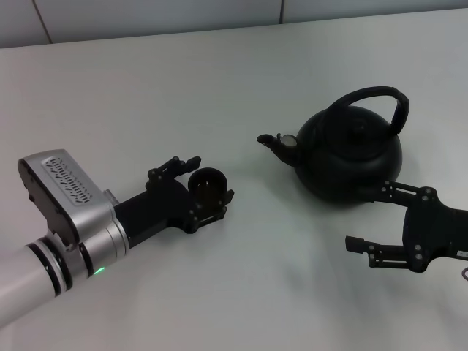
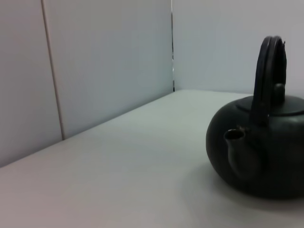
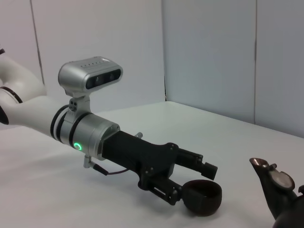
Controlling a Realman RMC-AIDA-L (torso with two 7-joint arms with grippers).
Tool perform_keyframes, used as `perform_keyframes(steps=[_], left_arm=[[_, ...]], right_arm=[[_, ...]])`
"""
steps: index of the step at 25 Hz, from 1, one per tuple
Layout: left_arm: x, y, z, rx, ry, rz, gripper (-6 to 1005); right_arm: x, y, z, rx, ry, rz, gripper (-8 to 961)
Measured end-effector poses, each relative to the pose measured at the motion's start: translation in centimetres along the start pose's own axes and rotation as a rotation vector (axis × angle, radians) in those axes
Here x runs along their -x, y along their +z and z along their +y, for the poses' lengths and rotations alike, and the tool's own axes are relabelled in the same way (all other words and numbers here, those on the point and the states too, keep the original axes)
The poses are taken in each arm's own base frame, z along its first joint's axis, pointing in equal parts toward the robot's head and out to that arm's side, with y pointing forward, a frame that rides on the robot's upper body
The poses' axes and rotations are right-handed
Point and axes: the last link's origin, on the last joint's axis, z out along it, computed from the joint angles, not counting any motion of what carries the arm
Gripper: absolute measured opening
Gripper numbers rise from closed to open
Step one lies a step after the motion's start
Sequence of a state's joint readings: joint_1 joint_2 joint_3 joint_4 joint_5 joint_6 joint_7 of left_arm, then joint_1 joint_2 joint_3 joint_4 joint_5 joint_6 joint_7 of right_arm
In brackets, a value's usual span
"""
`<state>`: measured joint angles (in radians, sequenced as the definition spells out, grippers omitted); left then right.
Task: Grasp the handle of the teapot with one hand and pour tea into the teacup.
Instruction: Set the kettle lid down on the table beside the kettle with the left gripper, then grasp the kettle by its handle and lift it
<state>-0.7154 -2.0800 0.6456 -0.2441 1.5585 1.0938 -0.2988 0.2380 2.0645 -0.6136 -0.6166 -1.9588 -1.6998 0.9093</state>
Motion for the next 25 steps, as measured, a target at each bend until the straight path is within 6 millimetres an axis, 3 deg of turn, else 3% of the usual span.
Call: perform_keyframes(steps=[4, 7, 14, 15, 16, 20, 25], left_arm=[[-0.2, -0.6, 0.3, 0.007, -0.012, 0.046, 810], [-0.4, -2.3, 0.2, -0.001, -0.029, 0.123, 810], [0.1, -11.5, -1.5, -0.014, -0.082, 0.274, 810], [0.3, -13.9, -1.4, -0.02, -0.085, 0.285, 810], [0.3, -13.9, -1.4, -0.02, -0.085, 0.285, 810], [1.1, -18.6, -0.9, -0.03, -0.094, 0.279, 810], [1.3, -19.9, -0.8, -0.035, -0.095, 0.27, 810]], right_arm=[[0.0, 0.0, -0.1, -0.003, -0.001, 0.002, 817], [0.0, 0.0, -0.1, -0.006, -0.001, 0.005, 817], [-0.1, 0.2, -0.1, -0.011, 0.003, -0.001, 818], [0.0, 0.1, -0.1, -0.014, 0.004, -0.003, 818], [0.0, 0.1, -0.1, -0.014, 0.004, -0.003, 818], [0.0, 0.2, -0.1, -0.021, 0.007, -0.01, 818], [-0.1, 0.2, -0.1, -0.024, 0.007, -0.013, 818]])
